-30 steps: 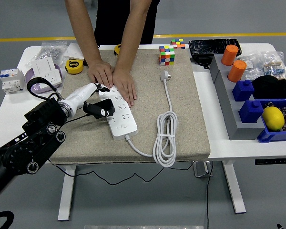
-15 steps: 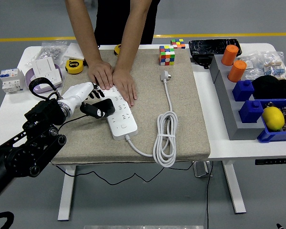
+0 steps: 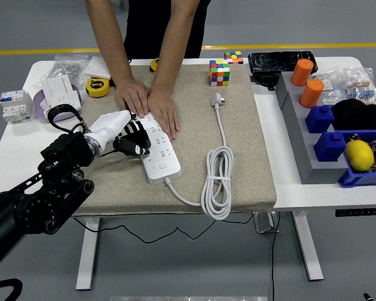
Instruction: Pick up the plug,place it near the board,insert it into the board,press the button
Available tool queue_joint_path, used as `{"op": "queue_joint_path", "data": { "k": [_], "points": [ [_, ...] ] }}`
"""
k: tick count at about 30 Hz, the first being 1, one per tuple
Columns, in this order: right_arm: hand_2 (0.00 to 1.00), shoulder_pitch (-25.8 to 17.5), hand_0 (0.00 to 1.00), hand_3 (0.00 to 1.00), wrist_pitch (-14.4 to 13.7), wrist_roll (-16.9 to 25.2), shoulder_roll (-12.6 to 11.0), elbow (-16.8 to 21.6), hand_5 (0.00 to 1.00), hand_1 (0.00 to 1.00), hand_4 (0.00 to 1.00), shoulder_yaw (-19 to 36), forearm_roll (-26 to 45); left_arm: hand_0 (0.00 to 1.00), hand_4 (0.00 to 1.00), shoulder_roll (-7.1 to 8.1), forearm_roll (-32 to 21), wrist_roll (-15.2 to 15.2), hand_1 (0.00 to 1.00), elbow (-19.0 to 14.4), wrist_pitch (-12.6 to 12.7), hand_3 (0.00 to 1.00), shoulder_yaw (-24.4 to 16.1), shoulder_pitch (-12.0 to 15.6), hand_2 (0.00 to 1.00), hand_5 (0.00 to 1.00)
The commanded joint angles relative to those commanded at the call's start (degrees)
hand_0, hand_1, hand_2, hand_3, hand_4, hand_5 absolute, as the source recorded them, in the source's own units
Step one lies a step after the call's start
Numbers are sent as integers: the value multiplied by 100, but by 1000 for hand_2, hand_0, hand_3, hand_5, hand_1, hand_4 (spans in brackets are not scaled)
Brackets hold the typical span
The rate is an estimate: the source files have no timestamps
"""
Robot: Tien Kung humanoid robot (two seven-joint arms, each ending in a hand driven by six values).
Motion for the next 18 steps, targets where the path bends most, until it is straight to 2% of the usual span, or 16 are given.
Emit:
{"op": "queue_joint_path", "data": {
  "k": [9,10,15,16,18],
  "points": [
    [738,-6,834,762,-5,9,2,0,941,753,998,8,10,433,998,0,173,38,549,54,-65,545,-20,9,540,304],
    [738,-3,834,762,-5,7,4,0,940,753,998,11,8,368,863,-1,184,35,485,57,-66,531,-19,7,527,238],
    [738,-2,834,762,-4,5,0,0,940,753,998,5,10,368,863,-3,211,0,485,67,-23,531,-27,3,527,238],
    [738,-3,833,762,-4,5,-1,0,937,753,998,0,12,333,738,-3,215,-5,456,71,-16,523,-28,4,507,195],
    [738,-5,833,762,-5,2,-4,0,937,753,998,0,11,333,738,-2,235,-25,456,76,12,523,-29,6,507,195]
  ]
}}
